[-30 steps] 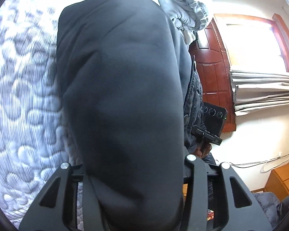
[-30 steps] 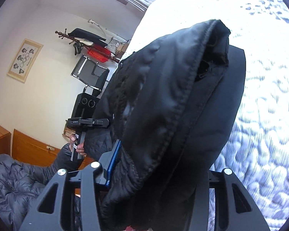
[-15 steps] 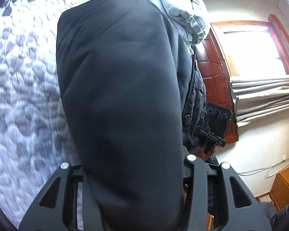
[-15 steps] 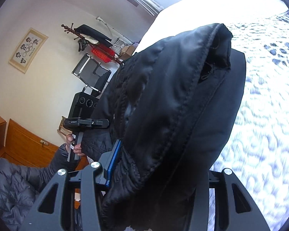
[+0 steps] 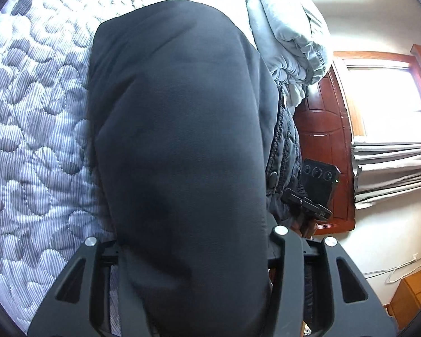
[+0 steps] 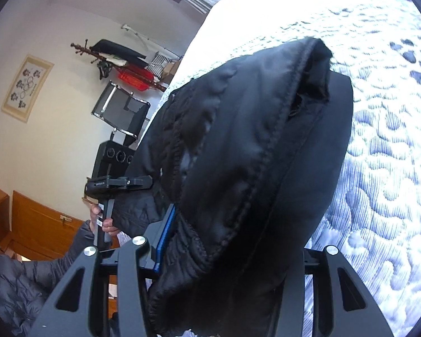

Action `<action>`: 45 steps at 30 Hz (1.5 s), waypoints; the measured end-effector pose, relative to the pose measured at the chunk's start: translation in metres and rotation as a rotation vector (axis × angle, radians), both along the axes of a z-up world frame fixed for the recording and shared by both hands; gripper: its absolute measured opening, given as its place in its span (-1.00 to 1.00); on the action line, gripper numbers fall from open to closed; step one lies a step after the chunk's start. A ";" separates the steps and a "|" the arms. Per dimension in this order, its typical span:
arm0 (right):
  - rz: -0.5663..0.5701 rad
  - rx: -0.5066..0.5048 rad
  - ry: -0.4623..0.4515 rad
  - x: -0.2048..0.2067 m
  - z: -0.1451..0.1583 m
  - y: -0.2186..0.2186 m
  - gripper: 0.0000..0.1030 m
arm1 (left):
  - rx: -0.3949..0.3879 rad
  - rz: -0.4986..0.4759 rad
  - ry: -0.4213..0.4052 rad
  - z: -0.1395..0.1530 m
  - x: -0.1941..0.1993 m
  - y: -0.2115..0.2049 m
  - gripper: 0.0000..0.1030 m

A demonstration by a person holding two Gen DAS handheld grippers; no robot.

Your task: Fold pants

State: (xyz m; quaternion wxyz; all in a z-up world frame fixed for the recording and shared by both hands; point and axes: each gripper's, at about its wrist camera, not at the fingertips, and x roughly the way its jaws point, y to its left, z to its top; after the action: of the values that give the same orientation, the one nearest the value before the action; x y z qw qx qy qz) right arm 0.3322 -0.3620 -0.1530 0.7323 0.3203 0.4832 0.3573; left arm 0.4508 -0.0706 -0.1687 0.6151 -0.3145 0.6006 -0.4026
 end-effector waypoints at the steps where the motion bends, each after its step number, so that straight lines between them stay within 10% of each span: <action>1: -0.004 0.005 0.007 0.000 -0.004 -0.001 -0.05 | 0.000 -0.002 0.000 -0.005 -0.001 0.006 -0.08; 31: -0.108 0.108 0.075 -0.017 -0.044 -0.042 0.41 | 0.020 -0.003 0.001 -0.023 -0.007 0.011 0.35; 45: -0.330 -0.042 0.043 -0.087 -0.013 -0.069 0.52 | 0.287 0.187 -0.153 0.018 -0.046 0.075 0.82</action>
State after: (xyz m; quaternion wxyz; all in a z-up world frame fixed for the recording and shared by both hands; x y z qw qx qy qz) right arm 0.2447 -0.4315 -0.1663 0.7770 0.3874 0.4473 0.2149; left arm 0.4048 0.0042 -0.1509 0.7323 -0.2466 0.5712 -0.2767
